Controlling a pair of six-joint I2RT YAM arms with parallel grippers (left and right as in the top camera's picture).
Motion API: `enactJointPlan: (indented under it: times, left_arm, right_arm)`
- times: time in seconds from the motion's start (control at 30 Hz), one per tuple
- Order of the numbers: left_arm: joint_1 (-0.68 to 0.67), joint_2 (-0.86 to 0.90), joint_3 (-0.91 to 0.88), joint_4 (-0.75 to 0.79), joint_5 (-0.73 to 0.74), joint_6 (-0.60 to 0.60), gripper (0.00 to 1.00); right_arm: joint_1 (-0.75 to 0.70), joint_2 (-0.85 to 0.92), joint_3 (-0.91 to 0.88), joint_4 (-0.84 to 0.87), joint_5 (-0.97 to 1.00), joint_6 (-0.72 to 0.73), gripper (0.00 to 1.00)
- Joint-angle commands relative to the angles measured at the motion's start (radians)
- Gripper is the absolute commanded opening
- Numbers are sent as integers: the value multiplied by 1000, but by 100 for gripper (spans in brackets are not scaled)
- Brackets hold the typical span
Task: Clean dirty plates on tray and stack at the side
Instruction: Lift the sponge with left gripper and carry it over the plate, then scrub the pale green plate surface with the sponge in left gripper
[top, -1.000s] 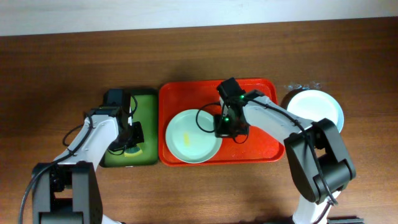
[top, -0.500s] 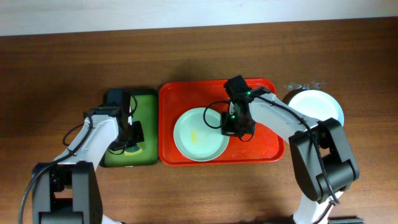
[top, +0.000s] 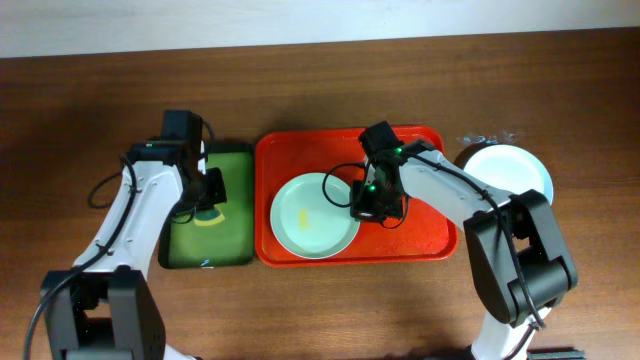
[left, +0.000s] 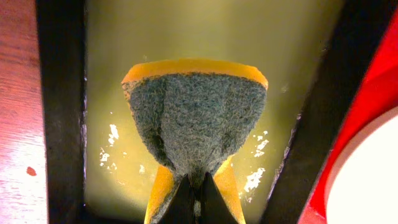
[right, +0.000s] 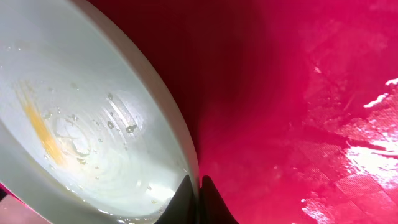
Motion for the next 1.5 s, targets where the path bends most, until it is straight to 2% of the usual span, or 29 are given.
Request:
enactJointPlan:
  times: [0.0,0.2,0.37,0.57,0.77,0.93,1.13,1.33,1.47]
  left_arm:
    - [-43,-4,32,-5,-12,44,0]
    - [-119,-4,32,16,-48,69,0]
    - [-191,-3,31,21,177,92,0]
    - [-282,4,22,78,171,58,0]
    - [-287,66,22,129,176,42,0]
    - [-317,90,22,151,179,39,0]
    - [-341,209,22,195,182,-7,0]
    - [-338,219,39,241,531,46,0]
    - [-301,176,130,200,418,45,0]
  right_arm:
    - [27,-7,6,5,-24,15,4]
    - [43,-7,6,23,-19,15,4]
    - [43,-7,6,35,-9,20,4]
    - [43,-7,6,34,46,29,4]
    - [44,-7,6,117,116,46,4]
    - [44,-7,6,116,119,49,4]
    - [44,-7,6,115,119,49,4]
    - [44,-7,2,108,119,49,4]
    - [44,-7,2,108,119,48,4]
